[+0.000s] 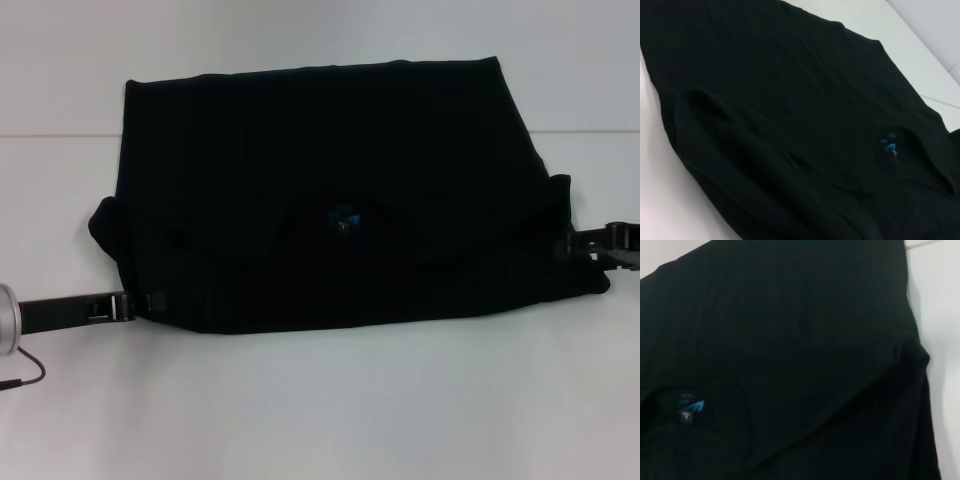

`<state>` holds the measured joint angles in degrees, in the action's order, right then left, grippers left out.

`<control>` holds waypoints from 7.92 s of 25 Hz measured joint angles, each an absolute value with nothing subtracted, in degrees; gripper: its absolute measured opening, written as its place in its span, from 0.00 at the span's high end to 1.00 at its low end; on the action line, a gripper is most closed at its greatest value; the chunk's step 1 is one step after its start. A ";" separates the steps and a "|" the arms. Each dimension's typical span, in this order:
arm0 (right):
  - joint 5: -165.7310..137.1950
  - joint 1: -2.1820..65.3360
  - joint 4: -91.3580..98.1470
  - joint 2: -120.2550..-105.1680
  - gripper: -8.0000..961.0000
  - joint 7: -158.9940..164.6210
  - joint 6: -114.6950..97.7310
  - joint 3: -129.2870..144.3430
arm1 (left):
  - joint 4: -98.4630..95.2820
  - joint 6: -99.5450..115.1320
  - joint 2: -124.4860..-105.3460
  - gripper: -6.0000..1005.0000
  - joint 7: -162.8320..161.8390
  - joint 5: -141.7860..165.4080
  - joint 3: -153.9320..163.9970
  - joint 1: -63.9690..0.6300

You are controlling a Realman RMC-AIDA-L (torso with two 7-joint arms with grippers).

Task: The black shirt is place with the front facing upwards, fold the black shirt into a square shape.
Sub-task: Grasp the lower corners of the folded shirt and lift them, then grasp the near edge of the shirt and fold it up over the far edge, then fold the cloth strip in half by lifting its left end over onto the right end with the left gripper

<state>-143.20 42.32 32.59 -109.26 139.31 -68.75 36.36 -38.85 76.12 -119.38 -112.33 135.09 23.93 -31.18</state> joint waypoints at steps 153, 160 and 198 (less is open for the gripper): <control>-81.26 45.22 10.05 -120.23 0.62 64.59 -39.86 18.41 | -15.33 41.60 -124.01 0.82 -83.85 97.39 8.62 -40.86; -81.36 43.61 9.58 -120.08 0.32 65.00 -41.31 18.40 | -15.26 41.13 -124.01 0.58 -83.28 97.33 8.70 -40.16; -105.95 28.34 23.51 -118.86 0.23 61.66 -75.72 44.78 | -47.05 87.50 -118.05 0.22 -135.63 134.26 10.84 -26.96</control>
